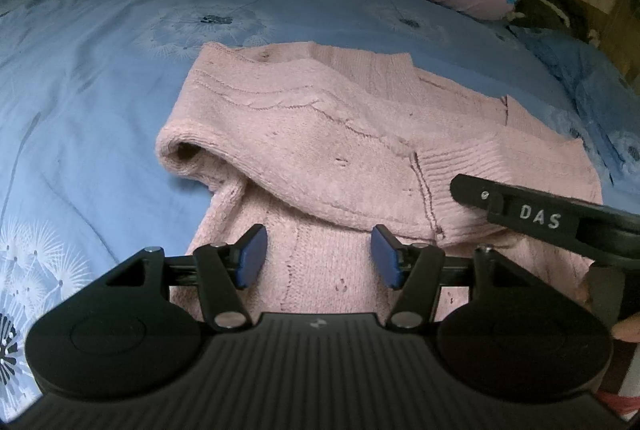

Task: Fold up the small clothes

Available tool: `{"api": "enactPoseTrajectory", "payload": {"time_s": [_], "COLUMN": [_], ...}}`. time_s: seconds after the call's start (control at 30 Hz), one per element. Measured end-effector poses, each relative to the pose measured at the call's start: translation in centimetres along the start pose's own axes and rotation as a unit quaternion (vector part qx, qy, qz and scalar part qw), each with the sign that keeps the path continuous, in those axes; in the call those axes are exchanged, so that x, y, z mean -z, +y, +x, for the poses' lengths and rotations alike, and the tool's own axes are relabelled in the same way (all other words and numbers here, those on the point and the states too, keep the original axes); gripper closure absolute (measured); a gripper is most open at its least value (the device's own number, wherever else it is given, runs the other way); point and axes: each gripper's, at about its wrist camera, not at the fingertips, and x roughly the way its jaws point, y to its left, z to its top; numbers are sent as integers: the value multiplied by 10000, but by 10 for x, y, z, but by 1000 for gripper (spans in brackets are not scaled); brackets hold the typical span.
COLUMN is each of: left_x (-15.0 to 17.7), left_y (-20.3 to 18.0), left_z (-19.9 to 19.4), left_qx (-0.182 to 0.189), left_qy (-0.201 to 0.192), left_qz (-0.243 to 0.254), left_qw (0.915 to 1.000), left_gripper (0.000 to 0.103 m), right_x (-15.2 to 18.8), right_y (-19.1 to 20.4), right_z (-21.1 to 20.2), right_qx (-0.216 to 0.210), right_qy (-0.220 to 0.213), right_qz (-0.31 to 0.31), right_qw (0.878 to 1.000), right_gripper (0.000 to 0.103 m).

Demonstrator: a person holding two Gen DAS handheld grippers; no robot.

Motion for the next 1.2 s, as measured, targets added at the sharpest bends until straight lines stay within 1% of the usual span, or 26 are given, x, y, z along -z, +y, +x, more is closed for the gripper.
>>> {"api": "enactPoseTrajectory", "payload": {"time_s": [0.1, 0.2, 0.27, 0.33, 0.43, 0.5, 0.63, 0.73, 0.87, 0.97, 1.07, 1.13, 1.2], "left_x": [-2, -3, -4, -4, -4, -3, -1, 1, 2, 3, 4, 4, 5], "left_y": [2, 4, 6, 7, 6, 6, 5, 3, 5, 10, 9, 7, 5], "left_z": [-5, -8, -7, -5, -3, -4, -3, -1, 3, 3, 5, 6, 8], "left_qx": [20, -88, -146, -122, -101, -90, -84, -138, -363, -361, -390, -429, -482], "left_qy": [-120, -262, -261, -205, -194, -228, -243, -226, -257, -280, -293, -291, -290], "left_qz": [-52, -28, -37, -77, -78, -51, -18, 66, 64, -12, -23, 27, 98], "left_qw": [9999, 9996, 9995, 9997, 9997, 9997, 9997, 9996, 9990, 9990, 9988, 9987, 9984], "left_gripper": [39, 39, 39, 39, 39, 39, 39, 39, 39, 39, 39, 39, 39], "right_x": [0, -1, -2, -3, -6, -9, -17, -28, -49, -62, -70, -73, -72], "right_y": [2, 4, 6, 9, 17, 23, 31, 31, 27, 21, 10, -4, -18], "right_z": [3, 6, 7, 7, 4, -1, -17, -31, -54, -75, -94, -102, -105], "right_qx": [3, -4, -31, -101, -170, -165, -84, -62, -20, 189, 506, 699, 854], "right_qy": [-2, -35, -53, -74, -179, -263, -599, -867, -1241, -1608, -1965, -2055, -2038], "right_qz": [-19, -15, 24, -1, -328, -497, -783, -719, -642, -648, -658, -601, -522], "right_qw": [10000, 10000, 10000, 9999, 9992, 9983, 9951, 9936, 9902, 9847, 9770, 9743, 9739], "right_gripper": [49, 50, 50, 51, 82, 87, 88, 89, 89, 89, 89, 89, 89]}}
